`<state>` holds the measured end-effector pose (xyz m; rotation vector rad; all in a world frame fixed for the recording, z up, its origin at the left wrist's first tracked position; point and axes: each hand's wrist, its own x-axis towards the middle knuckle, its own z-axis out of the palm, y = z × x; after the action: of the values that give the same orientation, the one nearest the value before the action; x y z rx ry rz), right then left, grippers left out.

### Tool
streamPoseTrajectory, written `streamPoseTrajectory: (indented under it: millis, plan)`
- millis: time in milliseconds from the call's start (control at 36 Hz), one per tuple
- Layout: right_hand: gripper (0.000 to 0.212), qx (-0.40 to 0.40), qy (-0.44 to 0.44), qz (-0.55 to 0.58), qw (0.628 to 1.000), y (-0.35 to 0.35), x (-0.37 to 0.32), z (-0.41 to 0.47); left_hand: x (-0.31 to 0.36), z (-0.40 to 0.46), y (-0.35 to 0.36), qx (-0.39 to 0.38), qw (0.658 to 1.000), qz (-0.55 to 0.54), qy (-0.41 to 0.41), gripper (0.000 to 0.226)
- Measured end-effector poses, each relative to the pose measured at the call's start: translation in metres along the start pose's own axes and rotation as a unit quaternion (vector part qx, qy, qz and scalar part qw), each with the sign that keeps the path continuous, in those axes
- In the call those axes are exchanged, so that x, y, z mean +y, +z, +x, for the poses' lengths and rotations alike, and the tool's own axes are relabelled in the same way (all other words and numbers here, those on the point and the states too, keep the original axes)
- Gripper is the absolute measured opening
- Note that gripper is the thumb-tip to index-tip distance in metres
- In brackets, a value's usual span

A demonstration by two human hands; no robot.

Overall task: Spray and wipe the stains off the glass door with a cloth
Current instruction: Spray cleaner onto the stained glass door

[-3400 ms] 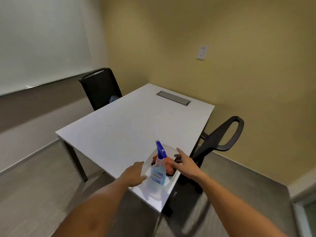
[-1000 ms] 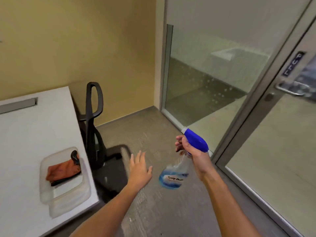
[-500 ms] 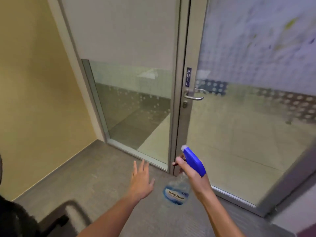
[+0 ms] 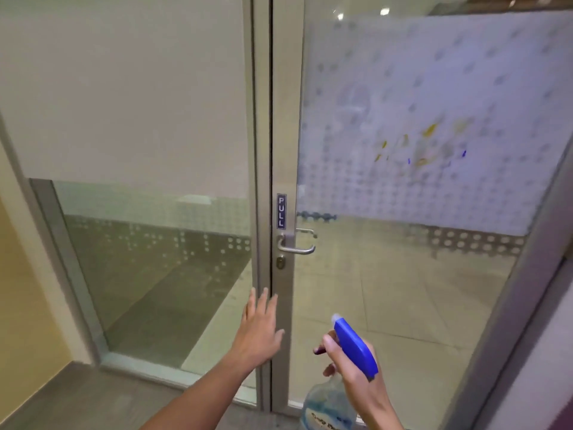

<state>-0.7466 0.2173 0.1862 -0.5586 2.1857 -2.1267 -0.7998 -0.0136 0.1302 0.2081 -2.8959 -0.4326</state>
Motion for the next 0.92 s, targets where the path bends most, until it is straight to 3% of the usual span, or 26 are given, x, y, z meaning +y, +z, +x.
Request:
streamPoseTrajectory:
  millis: [139,306,444,639,750,833,917]
  plan:
    - [0.04,0.053,-0.001,-0.022,0.998,0.007,-0.001,0.038,-0.007,0.062,-0.015,0.032,0.997,0.046,0.056,0.087]
    - [0.011,0.144,-0.026,-0.024,0.989,0.011,-0.003,0.077,-0.004,0.124,-0.033,0.061,0.986,0.086,0.127,0.091]
    - [0.036,0.2,-0.028,-0.033,0.979,0.004,-0.006,0.104,0.01,0.167,-0.041,0.064,0.977,0.111,0.169,0.09]
    - [0.035,0.219,-0.045,-0.075,0.972,-0.021,-0.012,0.14,0.04,0.229,-0.045,0.107,0.949,0.163,0.249,0.091]
    - [0.022,0.23,-0.079,-0.121,0.962,-0.042,-0.015,0.158,0.058,0.259,-0.051,0.155,0.919,0.212,0.295,0.091]
    - [0.045,0.231,-0.116,-0.158,0.953,-0.061,-0.015,0.174,0.071,0.28,-0.063,0.203,0.905,0.228,0.295,0.091]
    - [0.052,0.245,-0.143,-0.183,0.941,-0.079,-0.018,0.193,0.083,0.306,-0.077,0.25,0.891,0.234,0.299,0.097]
